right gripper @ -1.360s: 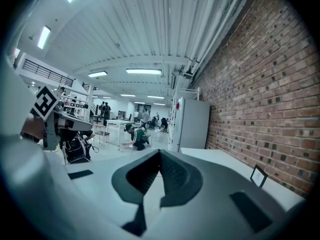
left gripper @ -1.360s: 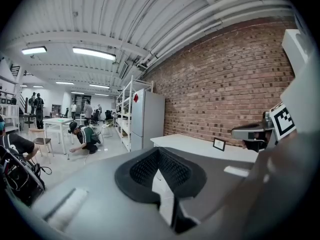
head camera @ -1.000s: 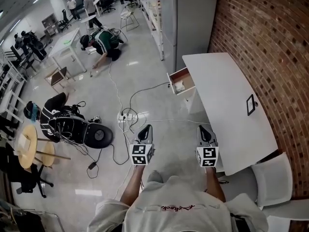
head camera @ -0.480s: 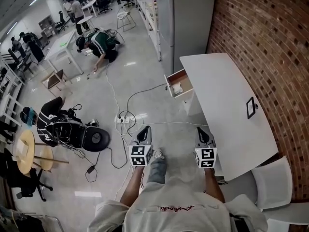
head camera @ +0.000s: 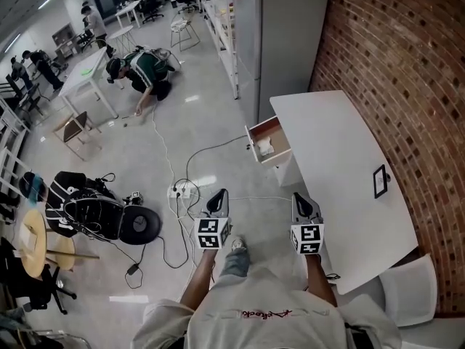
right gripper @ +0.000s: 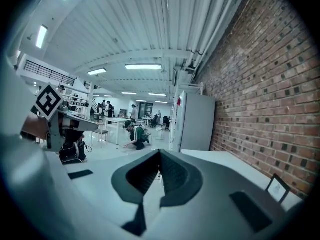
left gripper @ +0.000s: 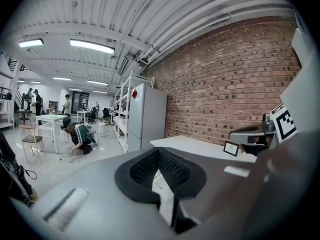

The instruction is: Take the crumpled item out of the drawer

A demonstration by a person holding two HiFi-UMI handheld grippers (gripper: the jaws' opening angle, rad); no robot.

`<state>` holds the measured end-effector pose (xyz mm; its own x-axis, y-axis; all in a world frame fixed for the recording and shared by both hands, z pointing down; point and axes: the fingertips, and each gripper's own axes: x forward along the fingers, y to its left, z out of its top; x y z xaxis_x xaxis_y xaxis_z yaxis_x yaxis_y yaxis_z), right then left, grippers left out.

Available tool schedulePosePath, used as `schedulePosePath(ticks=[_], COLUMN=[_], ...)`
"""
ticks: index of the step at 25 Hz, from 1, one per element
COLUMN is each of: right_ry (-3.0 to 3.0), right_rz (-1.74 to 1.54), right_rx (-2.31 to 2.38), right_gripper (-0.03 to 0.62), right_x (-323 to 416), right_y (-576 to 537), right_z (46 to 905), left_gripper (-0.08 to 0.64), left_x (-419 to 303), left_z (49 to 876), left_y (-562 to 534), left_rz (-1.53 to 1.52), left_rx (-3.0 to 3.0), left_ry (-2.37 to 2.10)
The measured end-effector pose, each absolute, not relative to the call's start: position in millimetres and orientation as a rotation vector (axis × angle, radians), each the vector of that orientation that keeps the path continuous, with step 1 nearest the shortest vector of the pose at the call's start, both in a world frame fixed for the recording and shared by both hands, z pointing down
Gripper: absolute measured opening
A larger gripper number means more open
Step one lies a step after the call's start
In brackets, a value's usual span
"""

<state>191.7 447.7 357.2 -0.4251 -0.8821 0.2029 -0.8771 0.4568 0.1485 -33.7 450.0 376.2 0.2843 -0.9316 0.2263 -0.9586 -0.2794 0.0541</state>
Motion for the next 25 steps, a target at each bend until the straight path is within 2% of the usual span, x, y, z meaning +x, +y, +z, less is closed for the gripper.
schedulePosePath(ticks=[16,25], right_ry=[-2.485,-2.461], right_rz=[-0.102,-0.108], right_rx=[1.526,1.555], right_gripper=[0.012,0.012], right_x=[109.3,74.6], right_y=[272.4,214.6], right_z=[327.6,326.1], left_gripper=[0.009,0.009], left_x=[-111.9,-145.2], left_z=[346.4,348.5], left_y=[278.9,220.0], left_rz=[0.174,0.168], left_rx=[2.402,2.427], left_ry=[-1.792,-1.765])
